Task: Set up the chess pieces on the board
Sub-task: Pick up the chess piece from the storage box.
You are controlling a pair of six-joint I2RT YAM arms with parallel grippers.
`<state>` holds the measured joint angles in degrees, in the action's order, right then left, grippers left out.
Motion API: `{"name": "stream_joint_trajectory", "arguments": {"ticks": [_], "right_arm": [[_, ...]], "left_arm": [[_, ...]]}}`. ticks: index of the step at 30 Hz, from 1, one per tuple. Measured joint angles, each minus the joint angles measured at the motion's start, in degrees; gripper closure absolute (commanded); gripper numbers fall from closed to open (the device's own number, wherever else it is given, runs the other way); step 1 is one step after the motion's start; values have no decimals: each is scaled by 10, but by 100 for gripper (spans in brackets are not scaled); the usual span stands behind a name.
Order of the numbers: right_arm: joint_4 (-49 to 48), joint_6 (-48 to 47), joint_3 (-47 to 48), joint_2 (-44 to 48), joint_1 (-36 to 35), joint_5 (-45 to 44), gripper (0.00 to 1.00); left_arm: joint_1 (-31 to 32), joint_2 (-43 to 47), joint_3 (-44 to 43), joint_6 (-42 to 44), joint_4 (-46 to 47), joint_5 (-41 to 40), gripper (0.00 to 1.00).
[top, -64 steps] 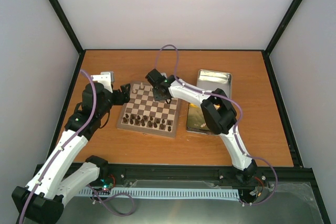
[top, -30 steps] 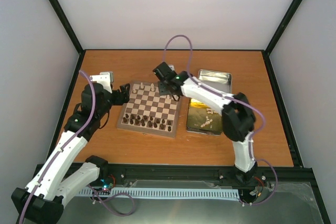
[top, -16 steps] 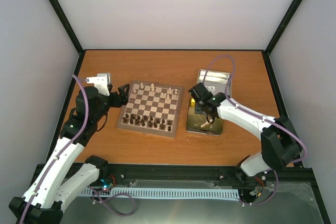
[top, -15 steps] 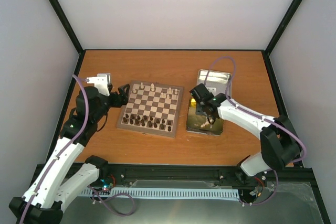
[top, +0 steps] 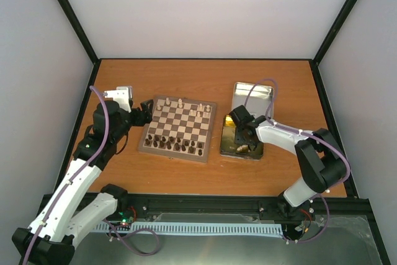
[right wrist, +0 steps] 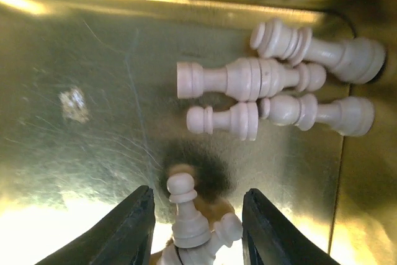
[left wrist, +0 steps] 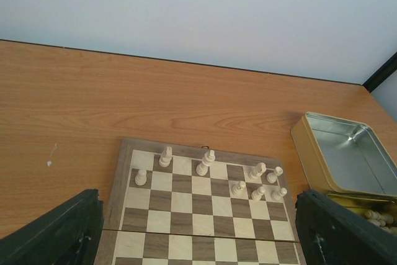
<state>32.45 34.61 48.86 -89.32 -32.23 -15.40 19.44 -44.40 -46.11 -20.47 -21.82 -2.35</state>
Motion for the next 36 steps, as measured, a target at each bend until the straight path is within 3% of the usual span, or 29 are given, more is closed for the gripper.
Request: {"name": "stream_joint_trajectory", "arguments": {"ticks": [2,8,12,27,36], "right_arm": [[-2,-8,-7,-7,3,7,61],[-21,-25,-21,-13,15,30,80],[-42,-32,-22,-16,29,52,87],[-94,-39,-32,-1,30,52,86],[-180,-18,-56,74,30,50,85]], "left_arm": [[0,0,0,0,0,-1,14],[0,0,0,0,0,-5,14],[0,0,0,0,0,-7,14],[0,-18,1,-14,5,28,14],[0,-61,48,-80,93,175,15]]}}
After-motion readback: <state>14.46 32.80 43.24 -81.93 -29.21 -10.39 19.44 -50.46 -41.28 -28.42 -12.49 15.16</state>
